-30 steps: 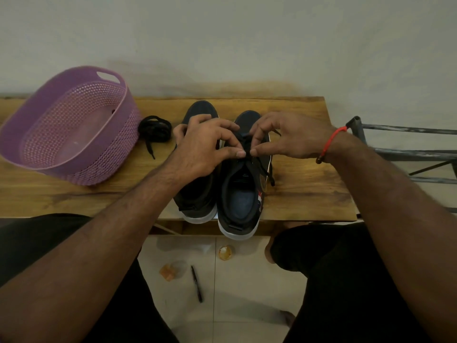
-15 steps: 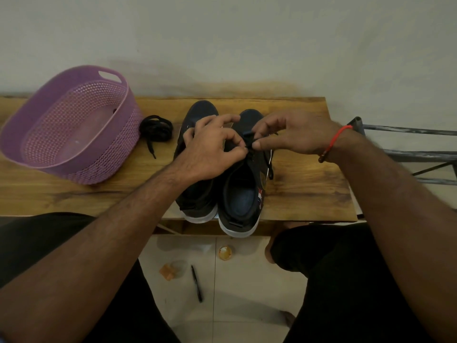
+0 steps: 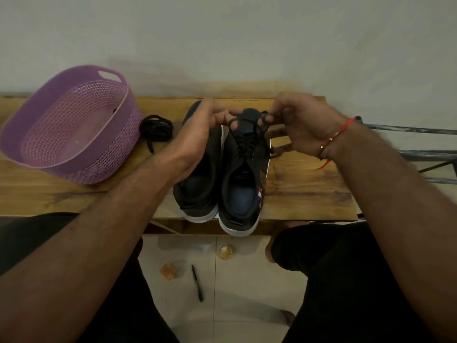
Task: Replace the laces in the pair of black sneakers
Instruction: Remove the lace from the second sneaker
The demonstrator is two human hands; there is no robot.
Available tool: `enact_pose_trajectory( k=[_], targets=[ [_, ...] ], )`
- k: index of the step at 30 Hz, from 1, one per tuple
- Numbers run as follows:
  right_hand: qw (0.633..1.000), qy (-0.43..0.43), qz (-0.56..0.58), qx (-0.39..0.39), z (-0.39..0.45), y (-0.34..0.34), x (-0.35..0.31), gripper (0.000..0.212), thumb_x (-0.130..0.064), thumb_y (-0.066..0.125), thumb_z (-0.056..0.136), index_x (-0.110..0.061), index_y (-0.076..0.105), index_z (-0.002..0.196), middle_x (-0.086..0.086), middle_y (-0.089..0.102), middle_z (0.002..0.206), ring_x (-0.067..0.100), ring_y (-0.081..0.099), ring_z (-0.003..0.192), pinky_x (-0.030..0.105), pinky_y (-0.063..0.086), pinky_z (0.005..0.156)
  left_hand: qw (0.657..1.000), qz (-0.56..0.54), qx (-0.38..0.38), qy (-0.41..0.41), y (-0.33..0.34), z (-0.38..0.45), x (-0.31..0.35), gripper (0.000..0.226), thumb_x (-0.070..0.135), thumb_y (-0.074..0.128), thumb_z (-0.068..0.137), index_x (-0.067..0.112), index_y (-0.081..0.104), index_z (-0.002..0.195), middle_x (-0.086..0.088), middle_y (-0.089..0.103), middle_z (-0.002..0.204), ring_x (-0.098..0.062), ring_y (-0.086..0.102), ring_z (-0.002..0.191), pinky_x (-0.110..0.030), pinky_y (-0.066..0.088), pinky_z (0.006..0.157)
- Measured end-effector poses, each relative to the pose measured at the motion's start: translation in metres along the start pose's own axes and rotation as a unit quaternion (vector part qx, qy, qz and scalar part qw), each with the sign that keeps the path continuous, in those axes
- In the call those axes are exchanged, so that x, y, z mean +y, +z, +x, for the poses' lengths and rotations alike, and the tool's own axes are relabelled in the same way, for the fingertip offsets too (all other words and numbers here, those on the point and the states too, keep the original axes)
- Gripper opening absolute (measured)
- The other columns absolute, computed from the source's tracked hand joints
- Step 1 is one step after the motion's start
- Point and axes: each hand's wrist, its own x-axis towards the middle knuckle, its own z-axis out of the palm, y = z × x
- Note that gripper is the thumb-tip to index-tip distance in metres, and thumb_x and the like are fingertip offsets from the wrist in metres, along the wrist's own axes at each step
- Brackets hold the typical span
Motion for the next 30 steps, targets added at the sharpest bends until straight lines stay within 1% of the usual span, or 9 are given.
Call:
enact_pose_trajectory(
  k=[2, 6, 9, 12, 16, 20, 22, 25, 30],
  targets=[
    [0.997, 0.02, 0.071, 0.025, 0.0, -0.009, -0.004, 0.027, -0.045, 0.057, 0.082, -0.026, 0.053, 0.062, -0.005, 0.064, 0.086, 0.021, 0.056, 0.091, 0.048, 0.041, 0.089, 0.998, -0.053, 0.031, -0.005, -0.005, 0.001, 0.007, 0.066, 0.052, 0.03, 0.098, 0.005, 0.076, 0.097, 0.009, 0.072, 0.09, -0.014, 0.059, 0.094, -0.04, 0.038, 0.095],
    [0.947, 0.027, 0.298, 0.119, -0.003, -0.03, -0.006, 0.04, -0.056, 0.058, 0.083, -0.026, 0.048, 0.06, -0.006, 0.06, 0.079, 0.025, 0.063, 0.097, 0.054, 0.042, 0.091, 0.984, -0.137, 0.107, -0.036, -0.023, -0.002, 0.02, 0.074, 0.069, 0.028, 0.099, 0.022, 0.072, 0.061, -0.006, 0.075, 0.116, -0.026, 0.062, 0.121, -0.036, 0.037, 0.107],
    [0.92, 0.043, 0.33, 0.208, -0.003, -0.047, -0.006, 0.036, -0.058, 0.057, 0.083, -0.024, 0.063, 0.071, -0.004, 0.062, 0.095, 0.025, 0.058, 0.108, 0.054, 0.04, 0.09, 0.942, -0.274, 0.191, -0.04, -0.039, -0.004, 0.025, 0.068, 0.071, 0.037, 0.096, 0.014, 0.073, 0.103, -0.012, 0.07, 0.127, -0.03, 0.062, 0.125, -0.04, 0.041, 0.111],
    [0.929, 0.049, 0.221, 0.294, -0.001, -0.051, -0.007, 0.051, -0.058, 0.063, 0.08, -0.023, 0.064, 0.116, 0.0, 0.056, 0.124, 0.027, 0.051, 0.114, 0.054, 0.042, 0.093, 0.939, -0.202, 0.272, -0.05, -0.04, -0.002, 0.024, 0.08, 0.066, 0.053, 0.092, 0.014, 0.041, 0.152, -0.011, 0.042, 0.155, -0.029, 0.038, 0.145, -0.04, 0.033, 0.118],
    [0.93, -0.05, -0.088, 0.354, 0.005, -0.042, -0.002, 0.052, -0.051, 0.073, 0.076, -0.022, 0.065, 0.118, -0.005, 0.059, 0.107, 0.015, 0.055, 0.102, 0.034, 0.044, 0.09, 0.959, 0.157, 0.236, 0.007, -0.03, 0.003, 0.01, 0.09, 0.067, 0.069, 0.077, 0.026, 0.041, 0.151, -0.007, 0.04, 0.156, -0.031, 0.038, 0.144, -0.051, 0.035, 0.117],
    [0.861, -0.217, -0.439, 0.137, 0.001, -0.014, -0.002, 0.017, -0.038, 0.073, 0.087, -0.027, 0.075, 0.1, -0.005, 0.062, 0.126, 0.009, 0.051, 0.12, 0.027, 0.037, 0.104, 0.843, 0.5, 0.085, 0.179, -0.012, -0.003, -0.007, 0.036, 0.05, 0.074, 0.085, 0.039, 0.072, 0.12, -0.005, 0.018, 0.168, -0.042, -0.002, 0.154, -0.061, 0.003, 0.122],
    [0.822, -0.221, -0.523, 0.039, 0.004, 0.0, 0.005, 0.016, -0.044, 0.072, 0.085, -0.032, 0.075, 0.096, -0.003, 0.056, 0.137, 0.013, 0.043, 0.13, 0.033, 0.03, 0.11, 0.823, 0.538, 0.033, 0.178, -0.006, -0.005, -0.01, 0.027, 0.052, 0.072, 0.084, 0.042, 0.076, 0.109, 0.001, 0.023, 0.167, -0.043, -0.001, 0.153, -0.064, 0.001, 0.121],
    [0.789, -0.184, -0.585, 0.027, 0.012, 0.011, 0.014, 0.013, -0.062, 0.068, 0.078, -0.051, 0.064, 0.084, -0.012, 0.048, 0.144, 0.023, 0.03, 0.138, 0.057, 0.03, 0.11, 0.817, 0.553, 0.011, 0.161, -0.005, -0.003, -0.012, 0.024, 0.054, 0.072, 0.082, 0.044, 0.077, 0.103, 0.008, 0.028, 0.165, -0.04, 0.003, 0.154, -0.067, 0.005, 0.119],
    [0.781, -0.192, -0.593, 0.03, 0.01, 0.013, 0.014, 0.008, -0.052, 0.071, 0.082, -0.046, 0.067, 0.085, -0.013, 0.044, 0.147, 0.025, 0.025, 0.14, 0.058, 0.028, 0.109, 0.801, 0.567, 0.023, 0.192, -0.001, -0.007, -0.012, 0.017, 0.051, 0.074, 0.082, 0.041, 0.078, 0.095, 0.012, 0.037, 0.16, -0.035, 0.013, 0.152, -0.064, 0.017, 0.114]
  ],
)
